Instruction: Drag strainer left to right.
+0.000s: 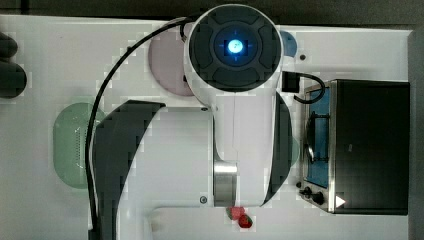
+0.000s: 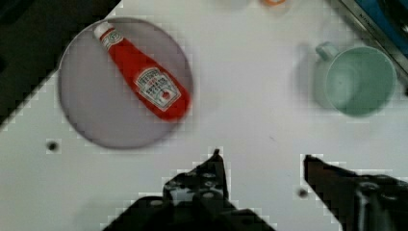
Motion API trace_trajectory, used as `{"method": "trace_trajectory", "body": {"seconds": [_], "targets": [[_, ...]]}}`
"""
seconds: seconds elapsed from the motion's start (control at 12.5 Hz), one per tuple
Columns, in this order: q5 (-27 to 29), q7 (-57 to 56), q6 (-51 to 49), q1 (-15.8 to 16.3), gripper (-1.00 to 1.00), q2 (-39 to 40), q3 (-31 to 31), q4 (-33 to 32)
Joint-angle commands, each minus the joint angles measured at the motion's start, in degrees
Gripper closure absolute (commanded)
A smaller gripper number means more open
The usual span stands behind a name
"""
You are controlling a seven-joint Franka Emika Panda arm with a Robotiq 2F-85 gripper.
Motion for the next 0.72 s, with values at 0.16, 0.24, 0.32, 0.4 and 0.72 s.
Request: {"method": "trace_trajectory", "body": {"seconds": [0.16, 0.24, 0.32, 0.4, 0.72], "targets": [[-0.1, 1.7, -10.2, -1.5, -0.82, -18.5, -2.0, -7.3], [0.0, 2.0, -10.2, -1.4, -0.99, -18.4, -1.6, -7.3], [0.3, 2.5, -10.0, -1.1, -1.0, -18.1, -0.8, -7.3], [0.8, 2.5, -9.9, -0.7, -1.0, -17.5, 0.4, -7.3], [1.5, 9.5, -9.8, 1.4, -1.0, -13.0, 9.6, -7.3]]}}
